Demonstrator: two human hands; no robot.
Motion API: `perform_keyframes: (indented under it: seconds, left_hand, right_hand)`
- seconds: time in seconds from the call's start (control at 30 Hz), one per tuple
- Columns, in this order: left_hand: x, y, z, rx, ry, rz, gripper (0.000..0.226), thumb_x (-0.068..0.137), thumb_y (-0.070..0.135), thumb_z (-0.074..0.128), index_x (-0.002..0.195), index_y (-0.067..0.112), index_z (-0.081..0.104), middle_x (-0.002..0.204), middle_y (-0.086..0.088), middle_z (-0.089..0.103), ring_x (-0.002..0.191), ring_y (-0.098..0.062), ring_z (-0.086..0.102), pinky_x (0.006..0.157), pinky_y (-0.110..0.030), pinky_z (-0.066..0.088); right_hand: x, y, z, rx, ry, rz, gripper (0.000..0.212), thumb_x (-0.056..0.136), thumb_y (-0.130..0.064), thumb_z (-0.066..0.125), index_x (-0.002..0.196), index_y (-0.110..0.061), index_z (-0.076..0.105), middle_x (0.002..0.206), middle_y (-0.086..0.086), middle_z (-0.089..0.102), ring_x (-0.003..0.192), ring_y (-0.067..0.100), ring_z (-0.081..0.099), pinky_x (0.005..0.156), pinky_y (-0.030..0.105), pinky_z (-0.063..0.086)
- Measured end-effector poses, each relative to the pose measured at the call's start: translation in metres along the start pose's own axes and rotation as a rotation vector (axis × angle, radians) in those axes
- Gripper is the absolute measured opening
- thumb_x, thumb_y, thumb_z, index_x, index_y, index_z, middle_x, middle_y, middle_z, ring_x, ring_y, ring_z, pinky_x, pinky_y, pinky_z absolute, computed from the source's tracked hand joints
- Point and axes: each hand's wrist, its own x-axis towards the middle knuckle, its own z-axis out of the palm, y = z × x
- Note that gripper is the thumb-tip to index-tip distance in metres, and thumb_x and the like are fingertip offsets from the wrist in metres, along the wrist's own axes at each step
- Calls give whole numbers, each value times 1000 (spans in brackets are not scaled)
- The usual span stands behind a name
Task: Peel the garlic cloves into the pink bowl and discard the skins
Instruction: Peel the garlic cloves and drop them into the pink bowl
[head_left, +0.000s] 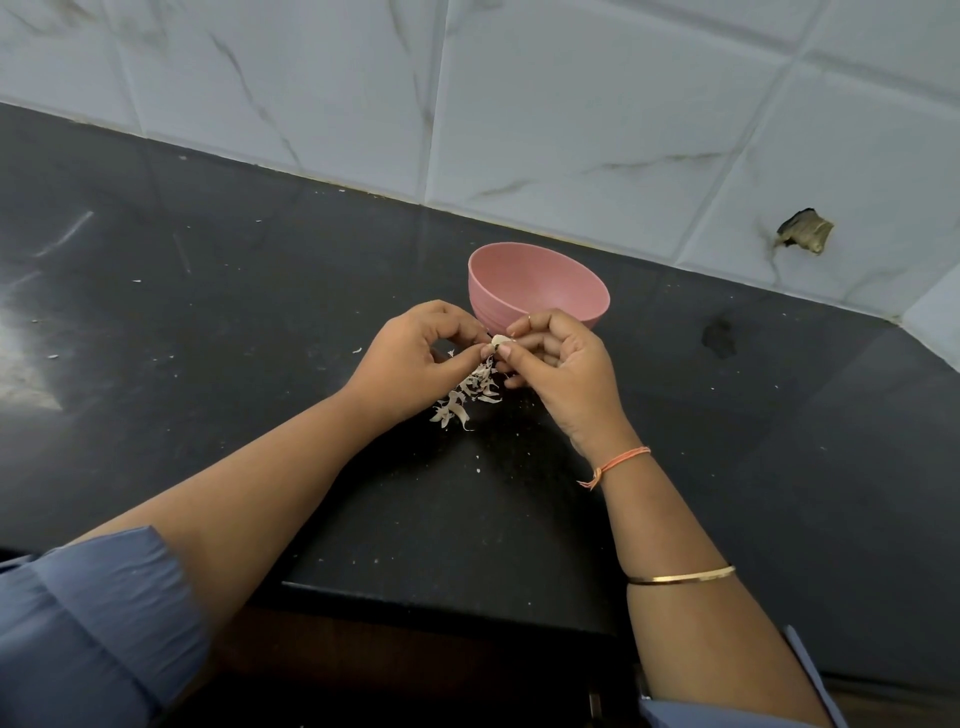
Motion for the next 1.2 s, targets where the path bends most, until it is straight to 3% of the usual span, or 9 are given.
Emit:
perform_keyframes:
  seconds: [0.63,0.77,0.83,0.97,1.0,1.1,1.13,1.2]
  left_hand:
    - [1,-3,0,32,23,39,14,83,14,67,87,27,71,91,14,62,85,2,58,63,-5,42]
    - [4,-8,-2,73,129,-2,9,84,20,66,90,19,73,94,8,66,87,2,58,65,-2,38]
    - [4,-9,-2,71,150,-13,8,84,20,66,89,20,73,93,8,66,87,0,58,64,-3,38]
    - [4,-7,-1,37,169,-19,7,84,20,66,87,21,72,92,8,65,82,-2,59,62,-5,40]
    - [4,-7,-1,32,179,-19,7,84,20,66,87,21,72,93,8,65,81,-2,59,61,-5,41]
    - [4,-8,-2,40,193,-20,8,84,21,66,89,21,72,93,7,65,82,-3,59,62,-6,42]
    - [4,-8,-1,43,187,-20,8,84,22,66,89,21,72,92,8,64,83,-3,59,63,-6,42]
    - [4,-8,-2,43,178,-29,8,84,26,67,88,21,72,90,9,64,82,-4,60,64,-8,44]
  right_hand:
    - [-1,-3,-2,-56,20,19,15,79,-1,69,81,-15,65,76,1,66,70,9,64,63,24,56]
    - [1,-9,-12,-315,42,84,15,78,-5,72,71,-16,65,70,-2,66,64,8,60,63,23,52]
    - [2,-23,-16,-515,90,-15,13,79,-6,71,70,-14,65,71,-5,65,65,7,58,67,24,50]
    - [2,-50,-14,-893,334,-431,7,84,-5,61,77,-4,63,79,7,61,73,20,54,65,27,42]
    - [2,-50,-12,-996,277,-403,7,84,-3,58,80,-4,63,82,10,60,77,24,55,65,28,40]
    - [-3,-35,0,-1178,-253,81,13,85,-3,58,81,-13,64,90,10,63,90,29,60,71,29,41]
    - [-3,-32,-1,-1144,-308,165,13,85,-5,60,79,-16,64,92,8,64,91,26,60,73,29,43]
    - [1,-32,-5,-972,-172,144,13,85,-8,63,76,-18,63,83,1,63,80,17,59,74,27,46]
